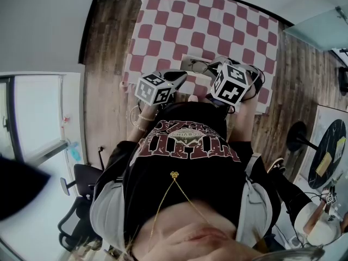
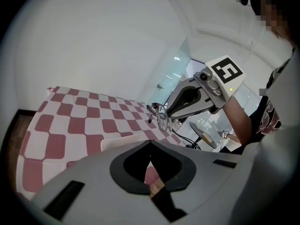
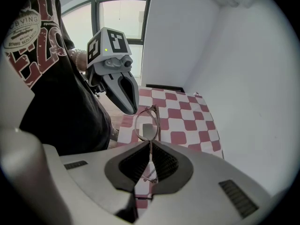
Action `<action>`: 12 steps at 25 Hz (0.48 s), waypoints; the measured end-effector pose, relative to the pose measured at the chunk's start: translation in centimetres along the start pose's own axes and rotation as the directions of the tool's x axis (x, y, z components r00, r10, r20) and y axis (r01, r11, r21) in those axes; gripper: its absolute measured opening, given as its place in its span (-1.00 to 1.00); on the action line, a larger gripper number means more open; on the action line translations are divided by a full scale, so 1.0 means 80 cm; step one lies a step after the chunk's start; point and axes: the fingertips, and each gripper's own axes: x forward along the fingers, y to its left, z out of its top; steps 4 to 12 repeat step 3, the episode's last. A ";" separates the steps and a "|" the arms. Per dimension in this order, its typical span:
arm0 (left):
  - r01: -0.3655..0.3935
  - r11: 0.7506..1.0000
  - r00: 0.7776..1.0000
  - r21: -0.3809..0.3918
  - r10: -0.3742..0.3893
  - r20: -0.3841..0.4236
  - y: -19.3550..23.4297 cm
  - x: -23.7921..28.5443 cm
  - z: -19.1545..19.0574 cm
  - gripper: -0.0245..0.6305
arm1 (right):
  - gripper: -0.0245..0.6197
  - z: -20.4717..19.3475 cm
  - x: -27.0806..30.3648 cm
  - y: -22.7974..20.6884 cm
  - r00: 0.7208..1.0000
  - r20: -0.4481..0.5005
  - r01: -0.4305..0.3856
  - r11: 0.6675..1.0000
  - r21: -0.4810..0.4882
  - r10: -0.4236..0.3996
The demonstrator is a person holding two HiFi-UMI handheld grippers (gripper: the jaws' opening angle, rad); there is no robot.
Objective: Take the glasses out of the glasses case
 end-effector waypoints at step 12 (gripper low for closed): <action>0.001 1.000 1.000 -0.001 -0.001 -0.001 0.000 -0.001 0.000 -0.93 | -0.83 0.001 0.000 0.000 1.000 -0.002 -0.001 1.000 -0.002 0.001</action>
